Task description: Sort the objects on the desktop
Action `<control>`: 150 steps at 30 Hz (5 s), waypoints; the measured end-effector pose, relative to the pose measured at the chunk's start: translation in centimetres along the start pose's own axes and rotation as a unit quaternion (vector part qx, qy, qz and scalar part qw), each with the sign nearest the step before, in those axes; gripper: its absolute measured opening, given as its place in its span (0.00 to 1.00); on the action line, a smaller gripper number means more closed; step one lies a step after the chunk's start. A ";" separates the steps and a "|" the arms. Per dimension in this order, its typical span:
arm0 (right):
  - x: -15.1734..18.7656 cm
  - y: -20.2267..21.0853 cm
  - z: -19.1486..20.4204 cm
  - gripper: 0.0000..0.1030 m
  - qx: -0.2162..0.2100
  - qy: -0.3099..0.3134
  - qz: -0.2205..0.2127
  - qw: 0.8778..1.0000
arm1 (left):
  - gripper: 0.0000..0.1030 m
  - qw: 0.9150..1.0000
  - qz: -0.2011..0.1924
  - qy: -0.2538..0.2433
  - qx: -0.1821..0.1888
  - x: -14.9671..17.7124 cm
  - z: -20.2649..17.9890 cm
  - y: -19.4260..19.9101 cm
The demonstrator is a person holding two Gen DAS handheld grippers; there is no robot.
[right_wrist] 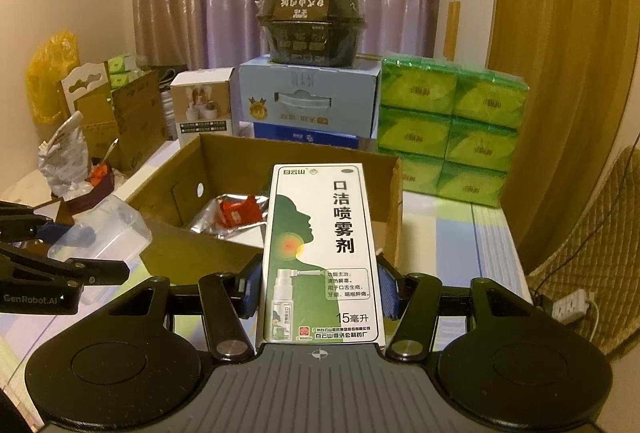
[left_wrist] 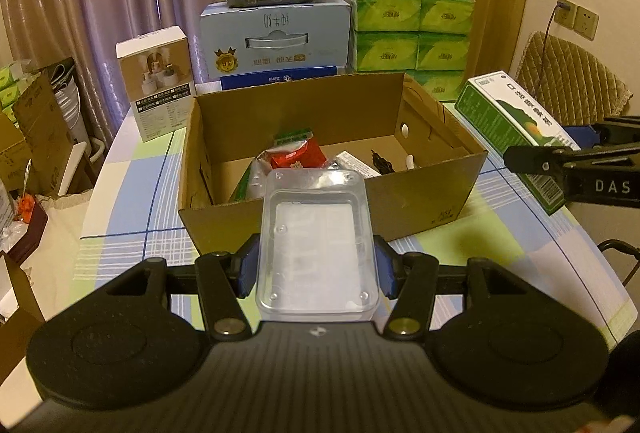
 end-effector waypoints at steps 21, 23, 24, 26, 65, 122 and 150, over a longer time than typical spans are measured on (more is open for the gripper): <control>-2.6 -2.8 -0.7 0.51 0.001 0.014 0.000 1.000 | 0.50 1.000 0.017 -0.016 0.005 -3.6 1.8 -2.4; -2.8 -3.2 -0.8 0.51 0.001 0.016 0.001 1.000 | 0.50 1.000 0.018 -0.018 0.006 -4.0 1.9 -2.7; -2.9 -3.4 -0.9 0.51 0.001 0.014 0.002 1.000 | 0.50 1.000 0.018 -0.018 0.007 -4.1 1.9 -2.9; -3.2 -3.8 -1.2 0.51 0.000 0.012 0.005 1.000 | 0.50 1.000 0.021 -0.019 0.010 -4.4 2.1 -3.3; -5.2 -11.3 -2.4 0.51 0.002 0.002 0.047 0.999 | 0.72 0.999 0.017 0.037 -0.003 -10.6 11.3 -9.2; -6.8 -9.4 0.8 0.98 -0.029 -0.031 0.116 0.992 | 0.99 0.997 0.001 0.063 -0.043 -7.3 9.0 -2.1; -0.1 6.1 3.2 0.98 0.000 -0.082 0.143 0.986 | 0.99 0.993 -0.019 0.069 -0.093 -0.1 2.1 10.8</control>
Point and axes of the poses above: each gripper's, at about its wrist camera, not at the fingertips, and y roughly against the way its jaws point, z to its left, x to its underside, the point moved 2 cm from there along -y, roughly the way its jaws point, and after that the axes turned 8 degrees about x, right-handed, at the moved point
